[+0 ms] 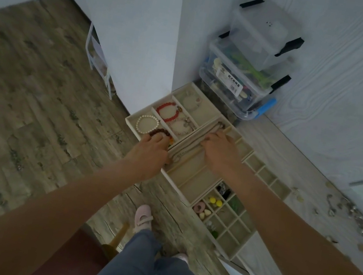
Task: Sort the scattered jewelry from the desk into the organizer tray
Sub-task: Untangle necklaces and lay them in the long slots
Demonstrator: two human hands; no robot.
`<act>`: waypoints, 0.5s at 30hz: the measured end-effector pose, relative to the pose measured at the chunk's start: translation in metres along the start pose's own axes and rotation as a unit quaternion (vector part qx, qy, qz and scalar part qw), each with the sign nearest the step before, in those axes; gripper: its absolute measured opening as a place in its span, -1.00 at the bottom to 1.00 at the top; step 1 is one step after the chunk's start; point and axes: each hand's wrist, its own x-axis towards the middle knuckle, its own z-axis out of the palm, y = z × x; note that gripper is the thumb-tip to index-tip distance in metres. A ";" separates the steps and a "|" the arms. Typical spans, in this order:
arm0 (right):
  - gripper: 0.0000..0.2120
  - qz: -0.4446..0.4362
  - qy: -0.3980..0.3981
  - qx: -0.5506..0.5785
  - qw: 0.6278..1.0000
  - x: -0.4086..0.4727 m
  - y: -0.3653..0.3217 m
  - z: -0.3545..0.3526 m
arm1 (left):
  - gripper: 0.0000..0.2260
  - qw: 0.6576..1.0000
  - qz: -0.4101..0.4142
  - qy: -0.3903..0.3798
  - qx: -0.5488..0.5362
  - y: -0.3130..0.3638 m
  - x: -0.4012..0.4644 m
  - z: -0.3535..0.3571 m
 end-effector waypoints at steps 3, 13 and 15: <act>-0.65 0.005 0.006 -0.002 1.000 0.001 -0.002 0.001 | -0.71 0.999 0.016 0.006 0.035 0.001 -0.002 0.001; -0.70 0.015 0.011 -0.001 1.000 0.002 -0.007 -0.002 | -0.70 0.995 0.063 0.025 0.075 0.000 -0.007 -0.003; -0.70 0.017 0.009 -0.004 1.000 0.002 -0.008 -0.003 | -0.67 0.994 0.070 0.021 0.076 0.001 -0.007 -0.002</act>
